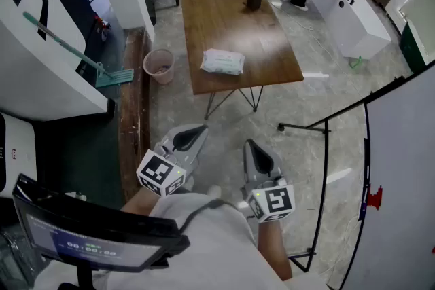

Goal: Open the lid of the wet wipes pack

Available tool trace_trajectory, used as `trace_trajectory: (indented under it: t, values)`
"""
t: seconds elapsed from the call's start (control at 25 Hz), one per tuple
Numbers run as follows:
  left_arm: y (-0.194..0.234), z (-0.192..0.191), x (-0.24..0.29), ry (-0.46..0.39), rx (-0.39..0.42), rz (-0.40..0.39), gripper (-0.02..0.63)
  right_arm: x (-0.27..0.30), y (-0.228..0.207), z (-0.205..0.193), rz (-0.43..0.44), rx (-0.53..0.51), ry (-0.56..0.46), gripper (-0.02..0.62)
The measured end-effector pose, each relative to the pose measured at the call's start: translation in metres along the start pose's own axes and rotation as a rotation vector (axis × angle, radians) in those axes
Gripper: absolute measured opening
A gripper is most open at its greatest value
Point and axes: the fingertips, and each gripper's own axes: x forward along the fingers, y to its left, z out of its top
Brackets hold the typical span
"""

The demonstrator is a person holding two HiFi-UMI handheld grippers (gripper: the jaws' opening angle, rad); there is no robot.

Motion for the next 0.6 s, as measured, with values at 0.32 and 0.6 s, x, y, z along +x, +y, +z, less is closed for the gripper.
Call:
trace_trajectory:
  t: [0.32,0.6]
  values:
    - [-0.001,-0.001,-0.01,0.007,-0.039,-0.003,0.006,0.0,0.012,-0.005,0.037,0.011,-0.009,0.008]
    - [-0.017,-0.002,-0.014,0.018,-0.062,0.012,0.005,-0.016,0.014,0.0,0.09,0.078,-0.032,0.008]
